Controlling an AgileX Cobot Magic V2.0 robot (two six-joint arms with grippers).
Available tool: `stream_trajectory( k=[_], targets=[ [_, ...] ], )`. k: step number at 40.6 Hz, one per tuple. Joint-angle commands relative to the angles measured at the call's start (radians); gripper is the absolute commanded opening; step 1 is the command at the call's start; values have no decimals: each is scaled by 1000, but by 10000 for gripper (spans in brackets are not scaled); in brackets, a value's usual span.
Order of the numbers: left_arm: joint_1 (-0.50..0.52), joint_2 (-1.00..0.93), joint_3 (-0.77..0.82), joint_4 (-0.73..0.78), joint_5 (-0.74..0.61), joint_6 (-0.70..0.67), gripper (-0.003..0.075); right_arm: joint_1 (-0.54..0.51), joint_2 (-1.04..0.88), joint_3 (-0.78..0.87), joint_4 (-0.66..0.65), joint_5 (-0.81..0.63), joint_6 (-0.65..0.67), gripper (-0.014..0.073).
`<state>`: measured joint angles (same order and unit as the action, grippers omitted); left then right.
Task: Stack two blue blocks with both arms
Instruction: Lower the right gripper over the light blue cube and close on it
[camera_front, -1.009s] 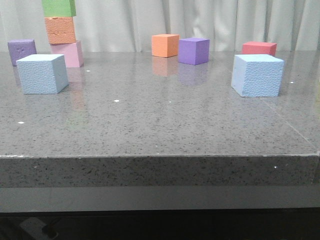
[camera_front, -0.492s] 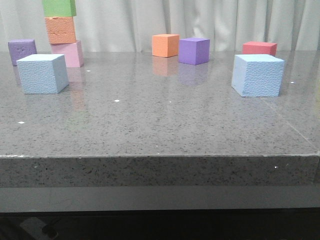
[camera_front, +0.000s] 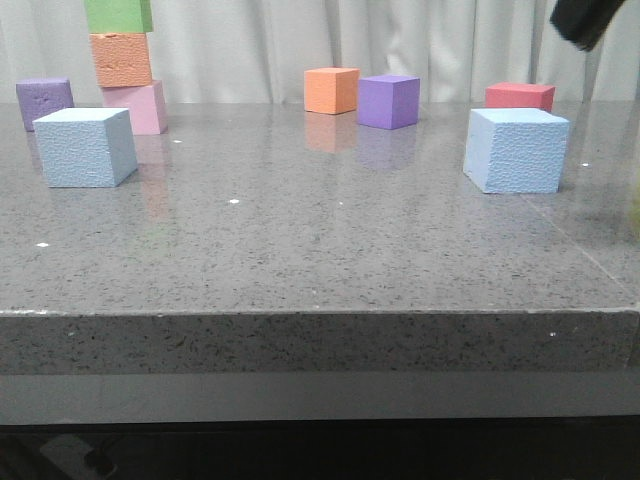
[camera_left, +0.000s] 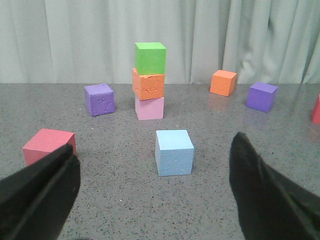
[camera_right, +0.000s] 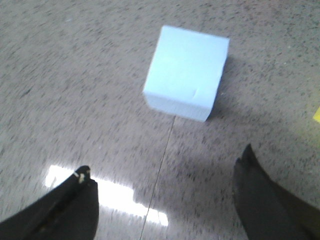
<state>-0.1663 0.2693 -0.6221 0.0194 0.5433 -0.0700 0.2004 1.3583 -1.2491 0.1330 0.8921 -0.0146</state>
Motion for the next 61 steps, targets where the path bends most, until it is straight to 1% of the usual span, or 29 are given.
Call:
stream_trajectory(
  k=[1, 7, 14, 19, 22, 24, 29, 35, 54, 57, 60, 61],
  targets=[
    [-9, 18, -27, 1, -88, -1, 598, 1, 44, -96, -30, -29, 62, 563],
    [-9, 18, -27, 1, -88, -1, 598, 1, 136, -191, -31, 6, 106, 563],
    [-9, 18, -27, 1, -88, -1, 598, 1, 217, -270, -35, 14, 153, 563],
    [-9, 18, -27, 1, -88, -1, 598, 1, 261, -318, -35, 46, 154, 570],
    [-9, 18, -27, 1, -88, -1, 598, 1, 286, -348, -36, 71, 154, 598],
    [-9, 18, -27, 1, -88, -1, 598, 1, 297, -364, -36, 74, 154, 600],
    [-9, 18, -27, 1, -88, -1, 598, 1, 320, -385, -38, 66, 167, 601],
    [-9, 18, -27, 1, -88, -1, 598, 1, 353, -404, -65, 75, 219, 601],
    [-9, 18, -27, 1, -88, -1, 598, 2, 465, -404, -63, 77, 235, 601],
    [-9, 18, -27, 1, -88, -1, 598, 2, 469, -404, -63, 80, 235, 582],
    [-9, 18, -27, 1, -88, -1, 598, 2, 469, -404, -63, 86, 235, 517],
    [-9, 18, -27, 1, -88, -1, 598, 2, 469, -404, -63, 87, 235, 477]
  ],
)
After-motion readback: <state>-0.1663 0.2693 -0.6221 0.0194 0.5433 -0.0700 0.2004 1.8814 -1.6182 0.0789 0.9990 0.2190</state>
